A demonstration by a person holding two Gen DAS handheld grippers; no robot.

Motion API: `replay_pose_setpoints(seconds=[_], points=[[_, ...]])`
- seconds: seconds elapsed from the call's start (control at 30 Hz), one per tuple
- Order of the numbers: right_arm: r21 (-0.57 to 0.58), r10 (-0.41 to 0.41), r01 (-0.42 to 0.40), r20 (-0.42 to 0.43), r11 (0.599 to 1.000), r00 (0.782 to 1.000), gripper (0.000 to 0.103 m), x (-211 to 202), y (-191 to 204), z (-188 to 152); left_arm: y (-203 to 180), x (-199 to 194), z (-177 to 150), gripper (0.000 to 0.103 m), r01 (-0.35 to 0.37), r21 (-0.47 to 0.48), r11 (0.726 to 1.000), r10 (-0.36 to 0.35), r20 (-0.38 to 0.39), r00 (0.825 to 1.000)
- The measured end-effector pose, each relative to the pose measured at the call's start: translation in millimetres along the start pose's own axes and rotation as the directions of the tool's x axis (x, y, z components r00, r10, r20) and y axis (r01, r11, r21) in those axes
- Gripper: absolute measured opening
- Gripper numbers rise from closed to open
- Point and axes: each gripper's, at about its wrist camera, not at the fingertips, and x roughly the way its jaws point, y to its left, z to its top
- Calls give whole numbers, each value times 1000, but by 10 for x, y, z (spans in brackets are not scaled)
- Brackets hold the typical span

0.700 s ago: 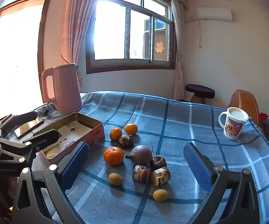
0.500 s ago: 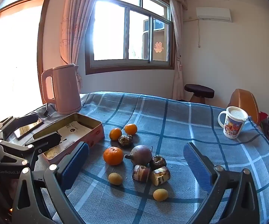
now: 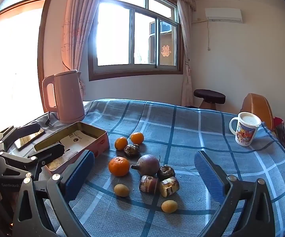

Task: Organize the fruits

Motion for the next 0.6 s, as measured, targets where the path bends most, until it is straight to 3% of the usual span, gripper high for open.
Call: replay_pose_setpoints(seconds=[0.6], points=[[7, 3, -3, -4, 1000, 1000, 102, 4, 29, -78, 11, 10, -44, 103, -3, 8, 1000, 3, -3, 1000]])
